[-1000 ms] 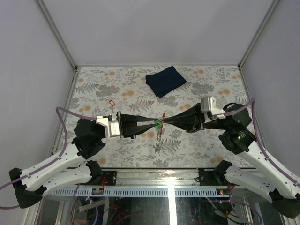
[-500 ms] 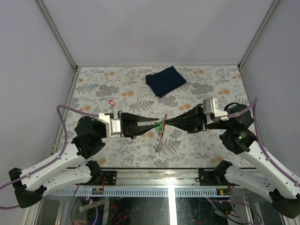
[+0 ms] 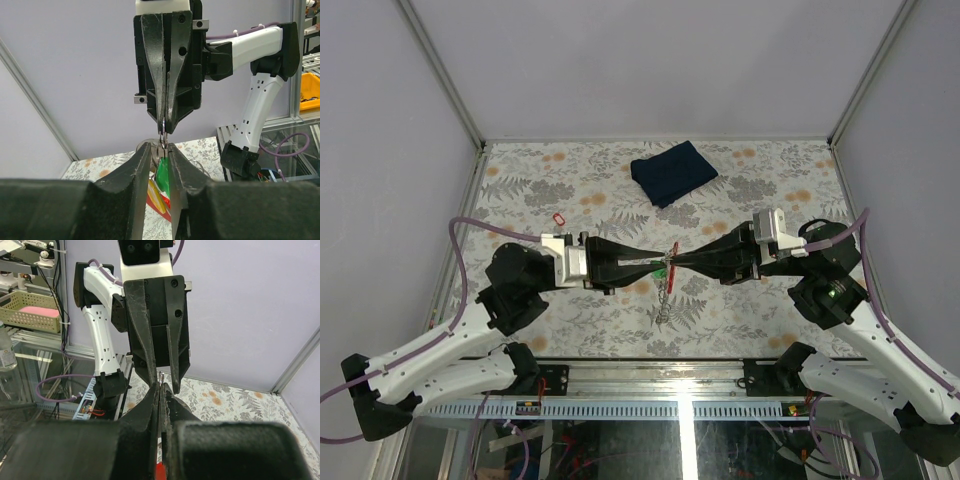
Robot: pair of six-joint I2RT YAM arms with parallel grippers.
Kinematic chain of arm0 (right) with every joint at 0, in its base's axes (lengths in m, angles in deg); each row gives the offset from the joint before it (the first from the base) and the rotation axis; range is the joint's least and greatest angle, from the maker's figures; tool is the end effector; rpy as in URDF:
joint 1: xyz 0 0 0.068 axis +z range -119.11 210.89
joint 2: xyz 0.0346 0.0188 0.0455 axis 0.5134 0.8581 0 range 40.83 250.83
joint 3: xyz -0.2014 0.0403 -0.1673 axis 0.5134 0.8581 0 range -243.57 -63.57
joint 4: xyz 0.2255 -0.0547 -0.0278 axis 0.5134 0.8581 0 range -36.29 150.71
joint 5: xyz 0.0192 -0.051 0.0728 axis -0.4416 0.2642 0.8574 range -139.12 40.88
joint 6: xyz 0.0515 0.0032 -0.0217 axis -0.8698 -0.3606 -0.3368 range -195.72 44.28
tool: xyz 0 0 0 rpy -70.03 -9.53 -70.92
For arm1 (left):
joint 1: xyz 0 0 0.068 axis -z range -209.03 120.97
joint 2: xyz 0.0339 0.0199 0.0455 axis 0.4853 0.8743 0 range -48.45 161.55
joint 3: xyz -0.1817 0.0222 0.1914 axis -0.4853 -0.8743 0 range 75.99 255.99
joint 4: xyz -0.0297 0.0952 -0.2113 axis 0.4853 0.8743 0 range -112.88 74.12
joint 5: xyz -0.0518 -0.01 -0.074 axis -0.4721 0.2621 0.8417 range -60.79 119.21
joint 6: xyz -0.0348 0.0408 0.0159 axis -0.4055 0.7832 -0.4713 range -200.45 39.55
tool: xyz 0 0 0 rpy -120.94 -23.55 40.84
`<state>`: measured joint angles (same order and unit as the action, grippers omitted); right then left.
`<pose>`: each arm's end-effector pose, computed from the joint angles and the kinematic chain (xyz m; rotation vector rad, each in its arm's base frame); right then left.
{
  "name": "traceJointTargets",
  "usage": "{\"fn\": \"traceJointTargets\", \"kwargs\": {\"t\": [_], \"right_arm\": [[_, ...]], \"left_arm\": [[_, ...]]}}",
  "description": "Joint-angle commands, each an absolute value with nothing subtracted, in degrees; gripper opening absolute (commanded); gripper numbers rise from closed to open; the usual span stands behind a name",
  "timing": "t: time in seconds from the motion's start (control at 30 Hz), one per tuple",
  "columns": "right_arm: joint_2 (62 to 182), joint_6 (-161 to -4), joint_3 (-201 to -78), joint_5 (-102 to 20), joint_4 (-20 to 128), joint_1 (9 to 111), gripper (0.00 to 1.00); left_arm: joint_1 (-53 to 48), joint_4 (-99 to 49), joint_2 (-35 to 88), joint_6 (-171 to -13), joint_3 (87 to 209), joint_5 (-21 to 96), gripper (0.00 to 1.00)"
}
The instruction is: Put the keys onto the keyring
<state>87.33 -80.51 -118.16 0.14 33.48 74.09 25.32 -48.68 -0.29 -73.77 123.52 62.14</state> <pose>0.0790 0.1143 0.4358 -1.1265 0.7394 1.1756 0.0770 -0.1434 0.4068 1.0492 0.7218 -1.0469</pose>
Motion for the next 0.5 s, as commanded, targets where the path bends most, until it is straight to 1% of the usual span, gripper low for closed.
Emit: {"fn": "traceJointTargets", "kwargs": {"t": [0.0, 0.17, 0.37, 0.43, 0.47], "right_arm": [[87.41, -80.97, -121.29, 1.68, 28.7, 73.72, 0.0], [87.67, -80.6, -120.93, 1.85, 29.26, 73.73, 0.0], [87.59, -80.55, -120.81, 1.86, 29.11, 73.78, 0.0], [87.51, -80.53, -120.83, 1.88, 29.17, 73.76, 0.0], [87.43, -80.55, -120.8, 1.82, 29.19, 73.78, 0.0]], "left_arm": [[25.52, -48.62, -0.15, -74.24, 125.86, 61.92, 0.19], [25.61, -47.6, 0.3, -73.86, 126.59, 62.85, 0.18], [25.61, -45.87, 0.86, -73.13, 127.18, 63.76, 0.15], [25.6, -45.04, 0.99, -72.71, 127.38, 64.01, 0.11], [25.63, -44.5, 1.04, -72.29, 127.55, 64.12, 0.08]]}}
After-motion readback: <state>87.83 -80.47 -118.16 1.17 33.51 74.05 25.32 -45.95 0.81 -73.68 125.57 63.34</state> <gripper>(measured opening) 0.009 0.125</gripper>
